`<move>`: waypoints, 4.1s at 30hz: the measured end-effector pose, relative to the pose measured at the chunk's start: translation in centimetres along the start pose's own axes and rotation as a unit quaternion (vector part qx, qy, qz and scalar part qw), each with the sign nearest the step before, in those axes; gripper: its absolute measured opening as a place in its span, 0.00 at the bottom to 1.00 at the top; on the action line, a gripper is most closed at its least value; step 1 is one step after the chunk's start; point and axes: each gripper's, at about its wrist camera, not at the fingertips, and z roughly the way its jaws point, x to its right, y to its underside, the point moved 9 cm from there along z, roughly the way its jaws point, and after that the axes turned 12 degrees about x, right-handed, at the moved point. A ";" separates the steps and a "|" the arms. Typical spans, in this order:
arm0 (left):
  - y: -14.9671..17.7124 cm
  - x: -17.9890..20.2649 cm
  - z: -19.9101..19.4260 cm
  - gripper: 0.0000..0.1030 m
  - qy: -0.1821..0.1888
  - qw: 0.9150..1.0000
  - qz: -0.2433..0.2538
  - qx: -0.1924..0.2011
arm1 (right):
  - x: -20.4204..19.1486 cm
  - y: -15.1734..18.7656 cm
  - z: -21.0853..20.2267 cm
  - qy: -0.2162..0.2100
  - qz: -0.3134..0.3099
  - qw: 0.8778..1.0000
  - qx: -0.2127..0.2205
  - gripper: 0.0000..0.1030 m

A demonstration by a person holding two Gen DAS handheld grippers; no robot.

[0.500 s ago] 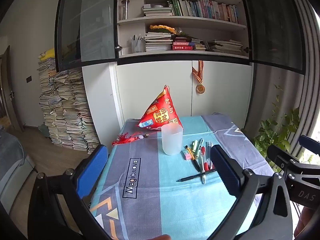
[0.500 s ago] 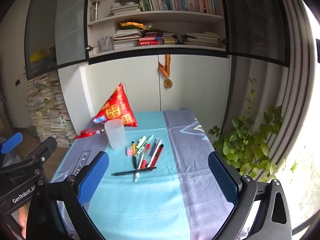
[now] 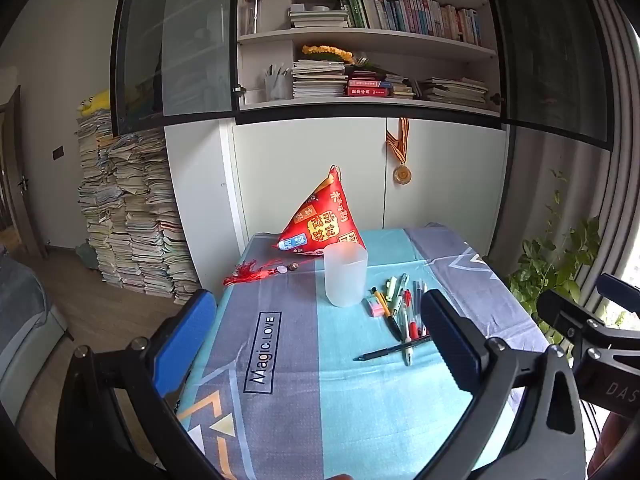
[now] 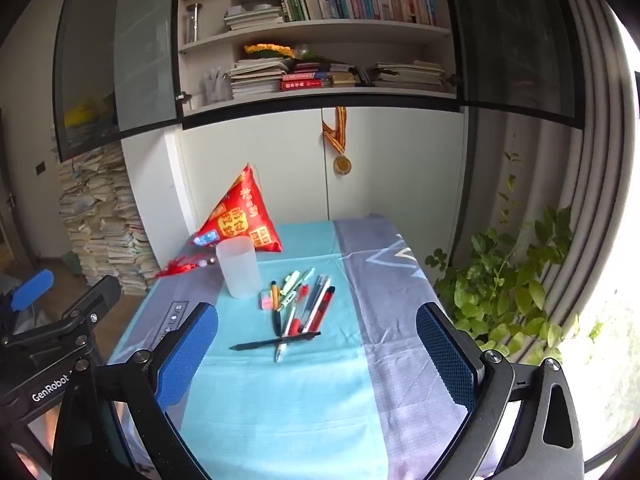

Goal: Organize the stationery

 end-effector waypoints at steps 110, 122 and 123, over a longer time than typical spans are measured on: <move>6.7 6.0 15.1 0.99 0.045 0.988 0.055 -0.136 | 5.5 4.9 15.5 0.040 0.031 0.993 -0.105 0.97; 9.6 7.0 16.2 0.98 0.080 0.979 0.076 -0.172 | 6.1 5.8 16.7 0.053 0.035 0.990 -0.126 0.97; 9.9 7.3 16.2 0.98 0.093 0.977 0.081 -0.173 | 6.3 5.9 16.8 0.054 0.036 0.990 -0.127 0.97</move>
